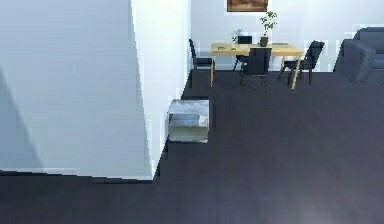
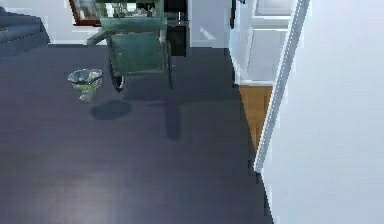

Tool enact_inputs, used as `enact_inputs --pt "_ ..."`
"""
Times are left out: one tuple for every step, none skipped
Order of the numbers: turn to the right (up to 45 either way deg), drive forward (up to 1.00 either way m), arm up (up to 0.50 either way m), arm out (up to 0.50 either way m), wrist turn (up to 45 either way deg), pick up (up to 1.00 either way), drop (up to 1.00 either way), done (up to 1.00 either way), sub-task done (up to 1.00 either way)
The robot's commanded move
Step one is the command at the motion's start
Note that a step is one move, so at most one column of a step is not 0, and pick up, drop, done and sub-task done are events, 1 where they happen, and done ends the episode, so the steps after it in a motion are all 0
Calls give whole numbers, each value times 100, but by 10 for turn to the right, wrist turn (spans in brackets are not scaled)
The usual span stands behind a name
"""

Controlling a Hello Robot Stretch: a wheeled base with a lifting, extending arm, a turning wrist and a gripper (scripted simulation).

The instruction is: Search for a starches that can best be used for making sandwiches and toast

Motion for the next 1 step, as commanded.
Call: enact_inputs --pt "-450 0 0 0 0 0 0 0 0"
